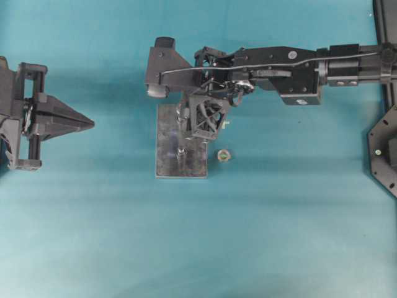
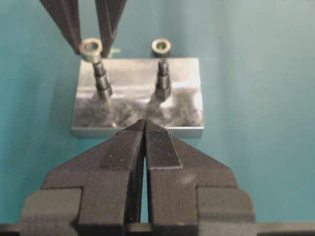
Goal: Insert the washer onto the shaft.
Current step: 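Lift the washer and carry it over the upper steel shaft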
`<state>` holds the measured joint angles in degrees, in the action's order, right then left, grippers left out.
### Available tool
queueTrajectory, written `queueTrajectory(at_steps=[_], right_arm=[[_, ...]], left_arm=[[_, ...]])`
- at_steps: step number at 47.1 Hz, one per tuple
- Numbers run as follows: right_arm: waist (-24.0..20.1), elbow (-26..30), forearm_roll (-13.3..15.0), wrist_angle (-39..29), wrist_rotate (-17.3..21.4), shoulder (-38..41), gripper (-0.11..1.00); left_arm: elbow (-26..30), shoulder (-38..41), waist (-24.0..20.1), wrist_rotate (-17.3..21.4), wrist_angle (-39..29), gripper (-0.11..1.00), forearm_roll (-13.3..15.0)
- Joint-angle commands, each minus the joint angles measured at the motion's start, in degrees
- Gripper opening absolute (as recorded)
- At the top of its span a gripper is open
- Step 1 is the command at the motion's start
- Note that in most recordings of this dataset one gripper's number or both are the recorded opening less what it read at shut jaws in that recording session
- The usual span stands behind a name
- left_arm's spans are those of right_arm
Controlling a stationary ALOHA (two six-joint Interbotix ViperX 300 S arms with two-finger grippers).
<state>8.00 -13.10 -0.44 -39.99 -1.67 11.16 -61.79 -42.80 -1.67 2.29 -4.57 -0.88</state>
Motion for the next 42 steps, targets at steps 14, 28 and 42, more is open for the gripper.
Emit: queueTrajectory(at_steps=[14, 28, 42], right_arm=[[-0.44, 1.49, -0.18, 0.09, 0.0, 0.7, 0.34], [-0.09, 1.58, -0.09, 0.0, 0.44, 1.76, 0.34], [0.0, 2.02, -0.44, -0.09, 0.18, 2.46, 0.34]], left_arm=[[0.35, -0.18, -0.09, -0.26, 0.26, 0.0, -0.09], [0.35, -0.26, -0.09, -0.26, 0.26, 0.0, -0.18], [0.35, -0.26, 0.0, -0.35, 0.26, 0.0, -0.09]])
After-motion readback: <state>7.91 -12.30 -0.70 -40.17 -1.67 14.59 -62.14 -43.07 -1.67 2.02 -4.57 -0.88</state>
